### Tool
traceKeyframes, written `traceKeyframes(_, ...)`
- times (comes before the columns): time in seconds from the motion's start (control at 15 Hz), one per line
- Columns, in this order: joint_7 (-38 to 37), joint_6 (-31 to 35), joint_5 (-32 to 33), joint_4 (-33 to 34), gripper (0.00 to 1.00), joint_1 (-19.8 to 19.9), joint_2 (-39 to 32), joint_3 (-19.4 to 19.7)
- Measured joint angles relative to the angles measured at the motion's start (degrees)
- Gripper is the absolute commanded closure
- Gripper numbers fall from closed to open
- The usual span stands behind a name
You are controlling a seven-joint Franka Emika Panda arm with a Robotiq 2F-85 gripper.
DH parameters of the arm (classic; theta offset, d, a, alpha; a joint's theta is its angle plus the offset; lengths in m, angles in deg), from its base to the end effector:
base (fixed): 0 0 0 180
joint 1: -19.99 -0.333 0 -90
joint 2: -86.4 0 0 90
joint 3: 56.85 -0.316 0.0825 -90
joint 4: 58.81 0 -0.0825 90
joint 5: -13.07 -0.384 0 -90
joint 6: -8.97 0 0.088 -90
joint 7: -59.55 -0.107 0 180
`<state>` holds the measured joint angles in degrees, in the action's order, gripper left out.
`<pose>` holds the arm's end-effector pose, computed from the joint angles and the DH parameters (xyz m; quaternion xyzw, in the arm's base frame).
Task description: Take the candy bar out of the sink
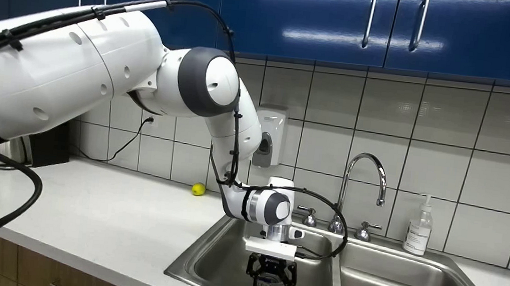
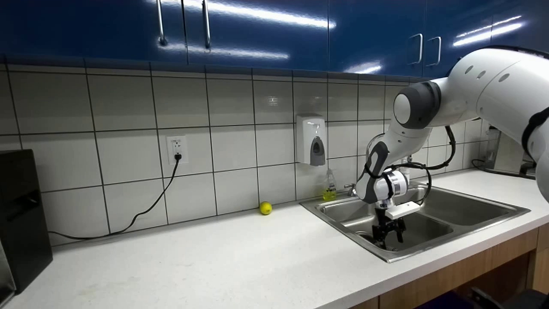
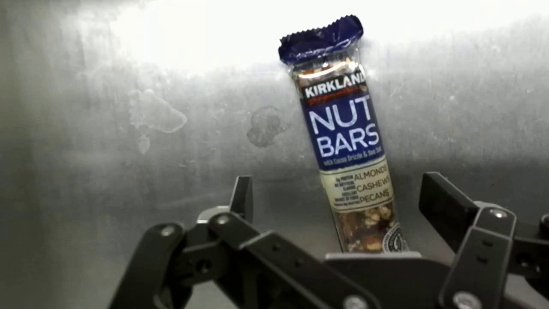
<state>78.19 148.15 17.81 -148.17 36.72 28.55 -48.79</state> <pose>0.6055 -0.2707 0.0400 0.9940 0.0082 -0.0940 0.0555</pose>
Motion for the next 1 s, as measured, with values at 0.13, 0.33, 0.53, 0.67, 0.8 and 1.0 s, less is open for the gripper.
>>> traceKeyframes(0.13, 0.5, 0.8, 0.0, -0.2, 0.00, 0.0, 0.0, -0.1)
traceKeyframes(0.33, 1.0, 1.3, 0.0, -0.4, 0.25, 0.0, -0.1, -0.2)
traceKeyframes(0.53, 1.4, 1.3, 0.0, -0.5, 0.42, 0.0, -0.1, -0.3)
traceKeyframes(0.67, 1.8, 1.3, 0.0, -0.5, 0.58, 0.1, -0.2, -0.5)
traceKeyframes(0.8, 2.2, 1.3, 0.0, -0.6, 0.73, 0.3, -0.3, -0.8)
traceKeyframes(1.0, 2.7, 1.1, 0.0, -0.5, 0.92, 0.5, -0.2, -1.6)
